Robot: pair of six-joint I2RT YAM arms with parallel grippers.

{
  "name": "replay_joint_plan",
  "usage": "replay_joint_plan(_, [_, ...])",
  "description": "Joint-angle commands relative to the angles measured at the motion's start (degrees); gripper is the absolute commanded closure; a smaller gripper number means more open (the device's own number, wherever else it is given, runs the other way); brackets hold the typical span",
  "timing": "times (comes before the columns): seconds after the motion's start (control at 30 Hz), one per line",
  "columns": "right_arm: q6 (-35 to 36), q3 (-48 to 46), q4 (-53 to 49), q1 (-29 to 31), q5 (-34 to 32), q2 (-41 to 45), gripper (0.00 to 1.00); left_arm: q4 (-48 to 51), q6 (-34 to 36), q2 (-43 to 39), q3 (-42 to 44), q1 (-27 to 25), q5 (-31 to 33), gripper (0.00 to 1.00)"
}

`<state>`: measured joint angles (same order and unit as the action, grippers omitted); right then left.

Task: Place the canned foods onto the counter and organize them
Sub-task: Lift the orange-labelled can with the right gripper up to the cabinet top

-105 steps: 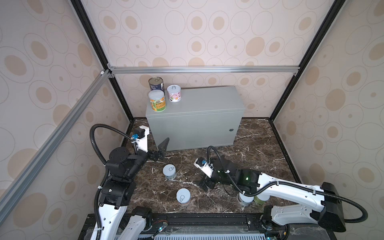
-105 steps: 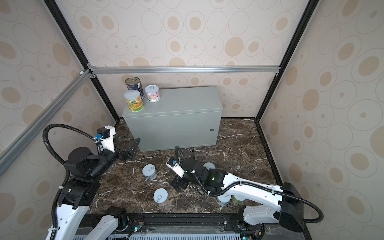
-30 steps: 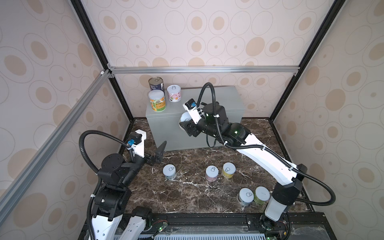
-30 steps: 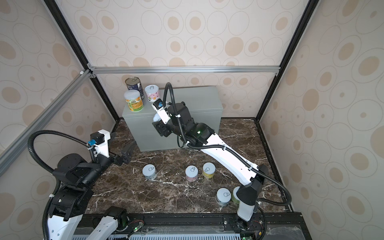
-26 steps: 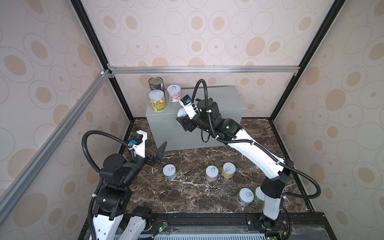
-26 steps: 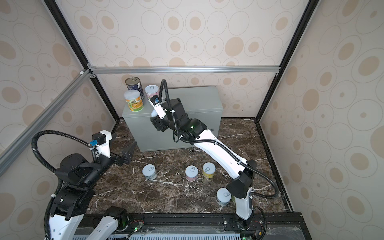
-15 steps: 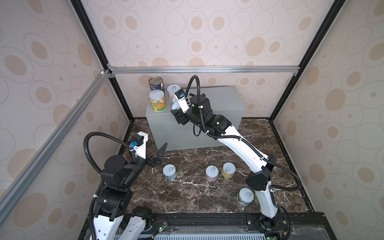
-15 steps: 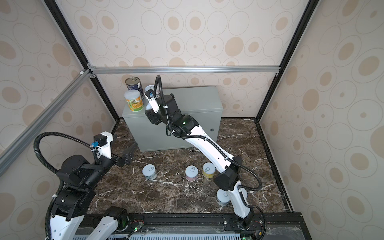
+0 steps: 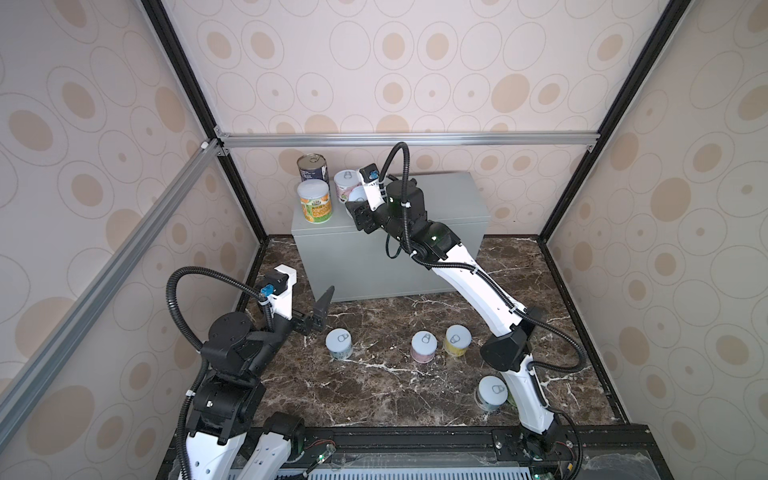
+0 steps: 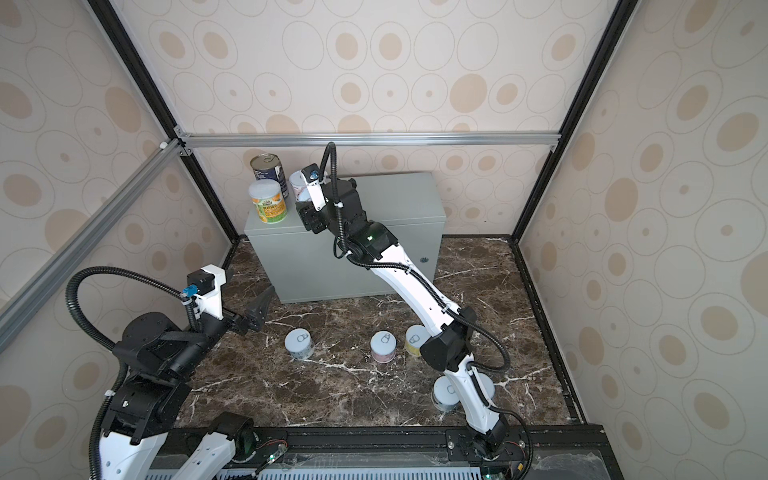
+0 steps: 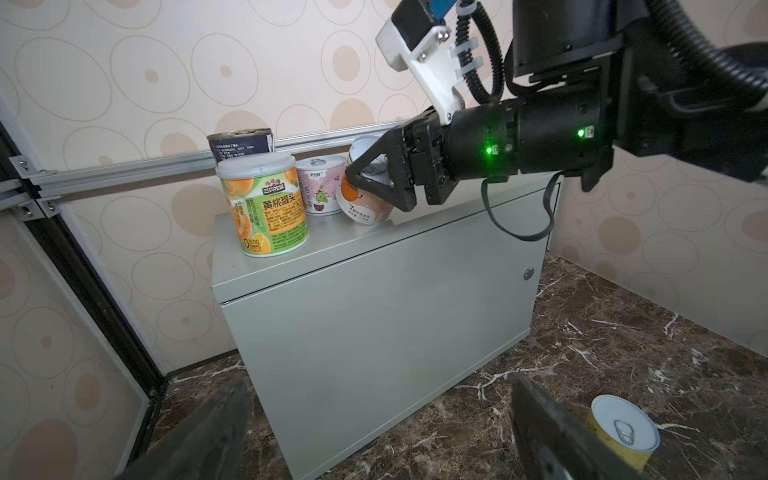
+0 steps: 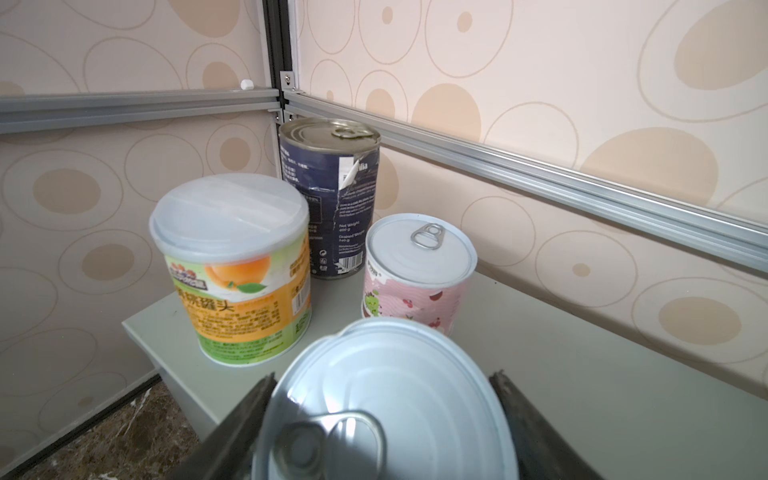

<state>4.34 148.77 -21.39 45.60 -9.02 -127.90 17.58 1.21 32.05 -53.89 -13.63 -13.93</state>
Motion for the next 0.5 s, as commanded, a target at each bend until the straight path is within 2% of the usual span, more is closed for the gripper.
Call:
replay_joint_plan(0.0, [-1.3,2.2,1.3,-0.4,1.5,-2.1,0.3,-1.8,1.9,0.3,0.1,-0.5,0.3,0.02])
replay_joint_plan(0.33, [-2.2,2.8,1.4,-0.9,3.4,-3.2,0.13,-2.2,2.0,1.3,-0.3,-0.7,0.2,0.02])
replay_joint_plan(0.47, [-2.4,2.8,1.3,-1.2,3.6,-3.4,0.11,-2.3,2.0,1.5,-0.4,-0.8,0.1,0.02])
